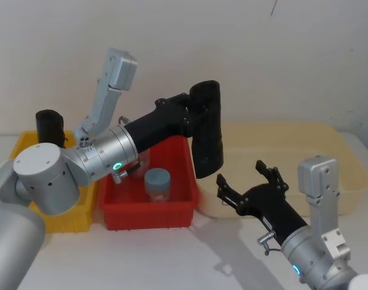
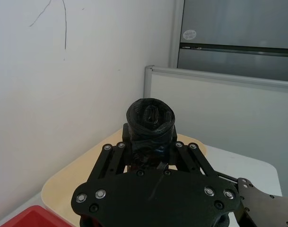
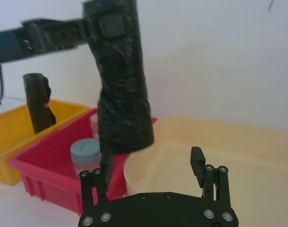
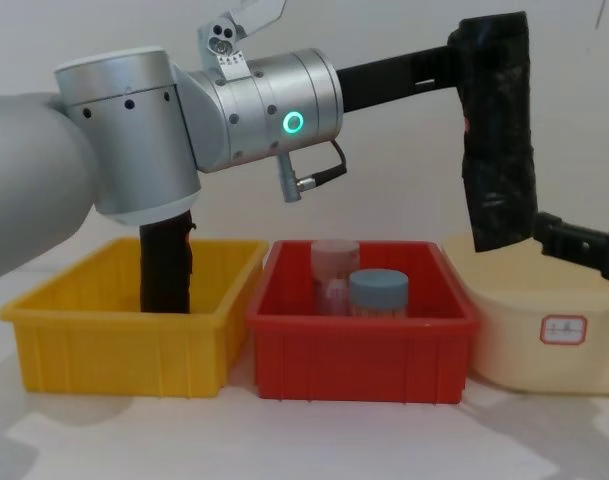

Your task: Pick up the garbage bag with the one hand and transfer it to the other hand.

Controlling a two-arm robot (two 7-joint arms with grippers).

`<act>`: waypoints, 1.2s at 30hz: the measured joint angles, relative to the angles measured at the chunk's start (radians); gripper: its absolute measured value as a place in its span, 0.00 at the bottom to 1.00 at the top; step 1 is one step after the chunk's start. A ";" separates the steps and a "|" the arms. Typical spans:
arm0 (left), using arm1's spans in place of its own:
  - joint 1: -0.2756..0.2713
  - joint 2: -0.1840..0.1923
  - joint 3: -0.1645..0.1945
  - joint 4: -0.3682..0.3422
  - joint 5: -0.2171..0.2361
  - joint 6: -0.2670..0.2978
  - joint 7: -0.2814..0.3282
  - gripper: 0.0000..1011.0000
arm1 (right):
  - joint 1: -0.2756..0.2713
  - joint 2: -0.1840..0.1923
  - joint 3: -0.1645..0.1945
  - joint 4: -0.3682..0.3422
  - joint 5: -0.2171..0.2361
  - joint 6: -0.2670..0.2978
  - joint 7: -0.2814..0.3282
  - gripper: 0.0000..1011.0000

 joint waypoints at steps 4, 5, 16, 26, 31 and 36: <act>0.000 -0.001 0.001 0.002 -0.002 0.001 -0.001 0.37 | 0.017 -0.004 -0.012 0.001 -0.019 -0.025 0.010 0.99; 0.000 -0.001 0.001 0.002 -0.002 0.001 -0.002 0.37 | 0.021 -0.005 -0.015 0.003 -0.022 -0.029 0.012 0.99; -0.001 -0.002 0.003 0.004 -0.004 0.002 -0.003 0.37 | 0.069 -0.030 -0.040 0.044 -0.043 -0.055 0.037 0.99; -0.002 -0.003 0.004 0.005 -0.005 0.002 -0.004 0.37 | 0.105 -0.062 -0.042 0.098 -0.029 -0.059 0.058 0.99; -0.002 -0.003 0.004 0.006 -0.005 0.002 -0.005 0.37 | 0.122 -0.078 -0.037 0.127 -0.017 -0.058 0.066 0.99; -0.002 -0.003 0.004 0.006 -0.005 0.002 -0.005 0.37 | 0.143 -0.093 -0.032 0.160 -0.008 -0.060 0.075 0.99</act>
